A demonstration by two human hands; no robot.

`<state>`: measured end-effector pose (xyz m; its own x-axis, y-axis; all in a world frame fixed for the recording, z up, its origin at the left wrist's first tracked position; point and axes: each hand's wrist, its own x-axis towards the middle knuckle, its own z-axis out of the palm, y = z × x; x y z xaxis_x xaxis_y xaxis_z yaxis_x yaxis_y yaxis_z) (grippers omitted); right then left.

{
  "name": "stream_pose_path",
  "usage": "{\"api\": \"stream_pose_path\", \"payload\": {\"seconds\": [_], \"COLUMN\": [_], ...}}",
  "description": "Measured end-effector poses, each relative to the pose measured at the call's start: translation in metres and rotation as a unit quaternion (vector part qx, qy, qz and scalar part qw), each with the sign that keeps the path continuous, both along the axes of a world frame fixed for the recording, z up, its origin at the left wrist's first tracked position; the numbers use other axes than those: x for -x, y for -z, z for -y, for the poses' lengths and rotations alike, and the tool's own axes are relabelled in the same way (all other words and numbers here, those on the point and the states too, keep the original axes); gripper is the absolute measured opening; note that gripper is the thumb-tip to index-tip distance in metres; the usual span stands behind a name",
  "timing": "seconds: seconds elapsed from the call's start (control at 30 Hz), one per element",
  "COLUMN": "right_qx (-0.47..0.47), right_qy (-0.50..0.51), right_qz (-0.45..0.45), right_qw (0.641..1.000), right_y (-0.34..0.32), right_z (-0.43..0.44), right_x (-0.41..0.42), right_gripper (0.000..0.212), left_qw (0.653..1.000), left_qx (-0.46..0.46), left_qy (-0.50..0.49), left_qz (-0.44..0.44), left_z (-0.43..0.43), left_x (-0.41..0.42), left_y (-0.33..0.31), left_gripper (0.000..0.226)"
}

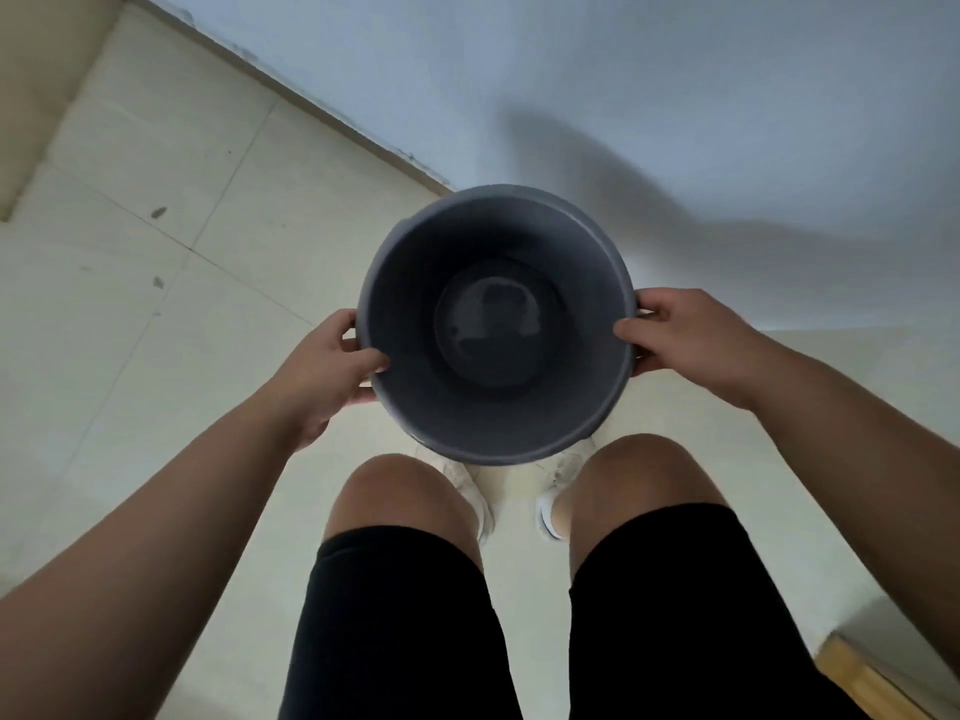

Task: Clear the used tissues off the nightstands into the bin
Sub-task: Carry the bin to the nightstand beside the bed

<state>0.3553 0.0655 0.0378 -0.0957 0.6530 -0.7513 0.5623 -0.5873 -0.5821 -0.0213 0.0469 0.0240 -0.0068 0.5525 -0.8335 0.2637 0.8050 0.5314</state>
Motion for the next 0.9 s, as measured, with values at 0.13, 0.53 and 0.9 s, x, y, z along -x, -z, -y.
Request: {"api": "stream_pose_path", "payload": {"seconds": [0.13, 0.53, 0.9], "right_qx": [-0.031, -0.139, -0.148], "right_qy": [-0.042, -0.128, -0.358], "right_qz": [0.031, 0.029, -0.022], "right_qw": [0.998, 0.982, 0.922], "right_y": [-0.127, -0.359, -0.395], "right_z": [0.002, 0.043, 0.039], "right_x": [0.028, 0.122, 0.249], "right_gripper": [0.016, 0.025, 0.027], "left_qw": [0.999, 0.951, 0.879], "left_qx": [-0.016, -0.071, -0.089], "left_qy": [-0.048, -0.299, -0.468], "left_qz": [-0.004, -0.003, 0.018], "left_z": [0.032, 0.172, 0.285], "left_x": [0.014, 0.039, 0.098], "left_y": [-0.131, -0.382, -0.417], "left_gripper": [0.043, 0.033, 0.049]}}
